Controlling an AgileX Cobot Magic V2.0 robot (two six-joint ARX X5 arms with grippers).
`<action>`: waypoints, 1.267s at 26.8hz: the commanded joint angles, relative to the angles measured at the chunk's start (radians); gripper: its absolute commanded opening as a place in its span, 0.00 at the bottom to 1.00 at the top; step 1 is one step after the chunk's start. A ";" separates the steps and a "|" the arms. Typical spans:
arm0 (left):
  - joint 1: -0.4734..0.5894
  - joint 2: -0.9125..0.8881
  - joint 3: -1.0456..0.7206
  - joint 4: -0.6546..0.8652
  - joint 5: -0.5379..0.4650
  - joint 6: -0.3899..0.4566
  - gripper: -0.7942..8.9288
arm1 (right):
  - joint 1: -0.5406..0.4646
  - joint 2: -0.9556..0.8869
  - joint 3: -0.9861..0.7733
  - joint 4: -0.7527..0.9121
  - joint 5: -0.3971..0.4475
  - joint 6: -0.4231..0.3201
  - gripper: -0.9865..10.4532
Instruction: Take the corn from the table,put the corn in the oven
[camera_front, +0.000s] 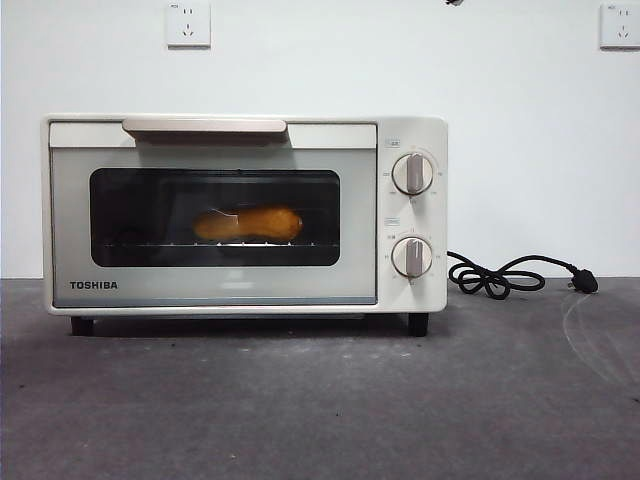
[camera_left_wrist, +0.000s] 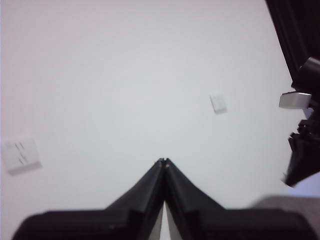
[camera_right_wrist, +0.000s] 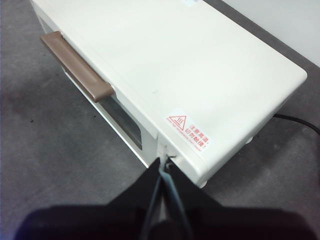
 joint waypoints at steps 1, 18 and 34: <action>-0.009 -0.069 -0.113 0.085 -0.041 0.011 0.08 | 0.002 0.006 0.001 0.007 0.002 0.002 0.09; -0.027 -0.296 -0.411 -0.074 -0.351 -0.008 0.08 | 0.002 0.006 0.001 0.007 0.001 0.002 0.09; -0.028 -0.301 -0.505 -0.220 -0.402 -0.011 0.08 | 0.002 0.006 0.001 0.007 0.002 0.002 0.09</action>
